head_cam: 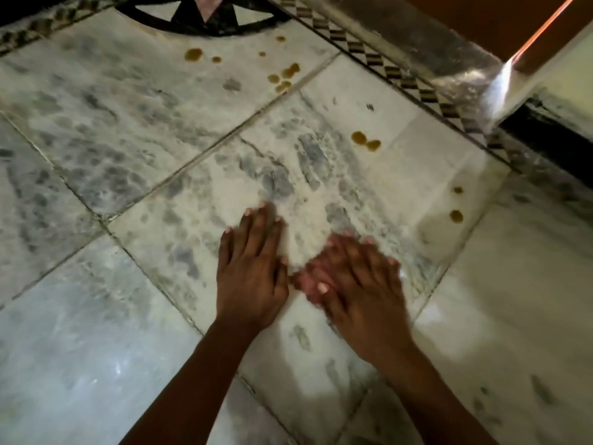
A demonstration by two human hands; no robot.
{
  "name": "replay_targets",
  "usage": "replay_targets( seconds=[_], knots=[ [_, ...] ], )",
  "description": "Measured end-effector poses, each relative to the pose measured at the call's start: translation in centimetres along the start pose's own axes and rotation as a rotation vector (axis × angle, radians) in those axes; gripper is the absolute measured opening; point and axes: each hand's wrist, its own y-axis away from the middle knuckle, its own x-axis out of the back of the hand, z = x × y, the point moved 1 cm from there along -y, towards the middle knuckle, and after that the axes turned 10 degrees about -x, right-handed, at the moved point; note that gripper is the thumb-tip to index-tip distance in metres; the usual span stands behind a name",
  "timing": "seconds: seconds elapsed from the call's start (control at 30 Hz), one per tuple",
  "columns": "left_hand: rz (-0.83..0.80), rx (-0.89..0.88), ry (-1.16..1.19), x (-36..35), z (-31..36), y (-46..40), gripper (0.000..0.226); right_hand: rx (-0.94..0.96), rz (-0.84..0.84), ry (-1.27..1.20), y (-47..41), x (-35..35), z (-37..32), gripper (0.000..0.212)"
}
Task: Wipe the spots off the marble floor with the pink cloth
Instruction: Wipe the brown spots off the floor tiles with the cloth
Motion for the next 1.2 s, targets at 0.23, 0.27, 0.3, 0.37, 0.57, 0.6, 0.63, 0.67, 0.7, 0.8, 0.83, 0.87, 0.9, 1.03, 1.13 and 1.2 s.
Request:
replay_targets(
  seconds=[0.23, 0.27, 0.3, 0.37, 0.57, 0.6, 0.63, 0.67, 0.7, 0.8, 0.83, 0.87, 0.9, 1.03, 1.13, 1.2],
  knots=[
    [-0.048, -0.014, -0.026, -1.4, 4.5, 0.3, 0.069, -0.371, 0.086, -0.052, -9.5, -0.3, 2.6, 0.068],
    [-0.053, -0.017, -0.028, -1.5, 4.6, 0.1, 0.069, -0.306, 0.086, -0.045, -9.3, -0.2, 2.2, 0.067],
    [-0.05, -0.015, -0.032, -1.4, 4.3, 0.1, 0.068, -0.224, 0.076, -0.03, -8.1, -0.3, 1.7, 0.066],
    [-0.038, -0.027, -0.032, -1.2, 4.2, -0.1, 0.067, -0.114, 0.056, -0.016, -3.6, 0.1, 1.9, 0.063],
    [-0.023, -0.027, -0.017, -1.4, 4.4, 0.0, 0.067, -0.564, -0.06, -0.081, -1.6, 1.0, 8.6, 0.074],
    [-0.028, -0.031, -0.023, -1.5, 4.4, 0.1, 0.067, -0.655, -0.071, -0.112, -3.8, 1.2, 8.8, 0.076],
    [-0.024, -0.034, -0.024, -1.5, 4.3, 0.2, 0.067, -0.699, -0.081, -0.141, -5.7, 1.3, 8.4, 0.078],
    [-0.014, -0.032, -0.023, -1.4, 4.3, 0.2, 0.067, -0.674, -0.083, -0.158, -7.1, 1.4, 7.6, 0.081],
    [-0.011, -0.03, -0.023, -1.4, 4.3, 0.2, 0.067, -0.589, -0.096, -0.168, -7.7, 1.3, 6.5, 0.083],
    [-0.007, -0.031, -0.023, -1.3, 4.5, 0.2, 0.066, -0.281, -0.104, -0.135, -3.8, 0.9, 3.6, 0.081],
    [-0.005, -0.03, -0.033, -1.2, 4.5, 0.3, 0.066, -0.233, -0.074, -0.121, -1.3, 0.8, 3.0, 0.077],
    [-0.009, -0.033, -0.04, -1.2, 4.5, 0.2, 0.065, -0.22, -0.049, -0.117, 1.2, 0.6, 3.3, 0.074],
    [-0.012, -0.037, -0.042, -1.2, 4.5, 0.2, 0.065, -0.25, -0.037, -0.119, 3.2, 0.6, 3.9, 0.072],
    [-0.003, -0.038, -0.022, -1.3, 4.7, 0.9, 0.065, -0.578, -0.112, -0.13, 3.2, 1.1, 10.4, 0.075],
    [-0.02, -0.034, 0.028, -1.2, 4.6, 1.1, 0.066, -0.788, -0.104, -0.22, -1.3, 2.0, 11.5, 0.074],
    [-0.025, -0.036, 0.059, -1.0, 4.6, 1.2, 0.068, -0.713, -0.137, -0.223, -3.4, 2.2, 10.0, 0.079]
  ],
)
